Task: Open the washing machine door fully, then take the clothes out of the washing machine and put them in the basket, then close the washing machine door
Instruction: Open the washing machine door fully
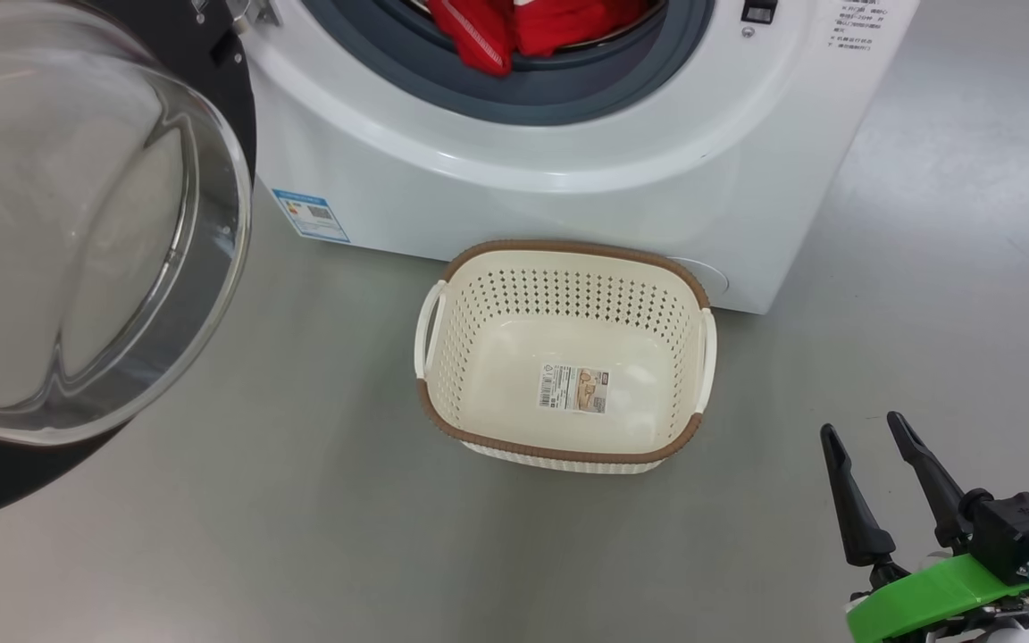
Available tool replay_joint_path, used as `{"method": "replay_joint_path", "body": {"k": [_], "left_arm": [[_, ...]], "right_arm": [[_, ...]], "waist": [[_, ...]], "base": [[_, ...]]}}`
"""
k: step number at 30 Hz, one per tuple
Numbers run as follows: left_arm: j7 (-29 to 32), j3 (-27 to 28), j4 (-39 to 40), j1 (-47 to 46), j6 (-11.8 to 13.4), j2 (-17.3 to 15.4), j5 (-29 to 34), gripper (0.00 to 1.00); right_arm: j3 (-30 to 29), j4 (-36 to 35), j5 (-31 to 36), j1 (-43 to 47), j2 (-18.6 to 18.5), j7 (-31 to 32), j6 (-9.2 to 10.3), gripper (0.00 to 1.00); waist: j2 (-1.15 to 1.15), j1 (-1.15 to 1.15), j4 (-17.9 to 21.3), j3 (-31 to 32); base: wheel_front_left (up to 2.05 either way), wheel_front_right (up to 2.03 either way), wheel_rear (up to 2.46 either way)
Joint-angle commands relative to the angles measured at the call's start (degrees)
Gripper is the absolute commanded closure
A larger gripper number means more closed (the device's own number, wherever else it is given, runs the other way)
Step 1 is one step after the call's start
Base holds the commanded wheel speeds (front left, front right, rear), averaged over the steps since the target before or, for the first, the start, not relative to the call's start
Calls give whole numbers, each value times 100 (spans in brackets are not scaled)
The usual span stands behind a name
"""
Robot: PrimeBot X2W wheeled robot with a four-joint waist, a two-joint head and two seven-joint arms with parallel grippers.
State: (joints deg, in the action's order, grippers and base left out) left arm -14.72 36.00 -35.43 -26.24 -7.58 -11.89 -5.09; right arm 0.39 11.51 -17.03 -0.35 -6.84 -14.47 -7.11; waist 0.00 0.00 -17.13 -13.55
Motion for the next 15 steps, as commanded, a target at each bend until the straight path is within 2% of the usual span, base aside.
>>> {"method": "replay_joint_path", "body": {"k": [1,11,12,14,15], "left_arm": [[-28,180,88,-98,11,-412,13,100],[-28,-222,366,364,10,-277,-251,100],[-28,-279,413,420,10,-260,-276,99],[-28,-389,523,523,9,-209,-329,91],[-28,-389,523,523,9,-209,-329,91]], "right_arm": [[101,-137,64,-117,-39,-52,-37,0],[114,-119,29,-44,-3,-52,-37,0],[115,-116,25,-36,-2,-52,-37,0],[111,-114,18,-22,0,-52,-37,0],[111,-114,18,-22,0,-52,-37,0]], "waist": [[0,0,4,35],[0,0,-27,279],[0,0,-31,298],[0,0,-41,341],[0,0,-41,341]], "base": [[0,0,0],[0,0,0],[0,0,0],[0,0,0],[0,0,0]]}}
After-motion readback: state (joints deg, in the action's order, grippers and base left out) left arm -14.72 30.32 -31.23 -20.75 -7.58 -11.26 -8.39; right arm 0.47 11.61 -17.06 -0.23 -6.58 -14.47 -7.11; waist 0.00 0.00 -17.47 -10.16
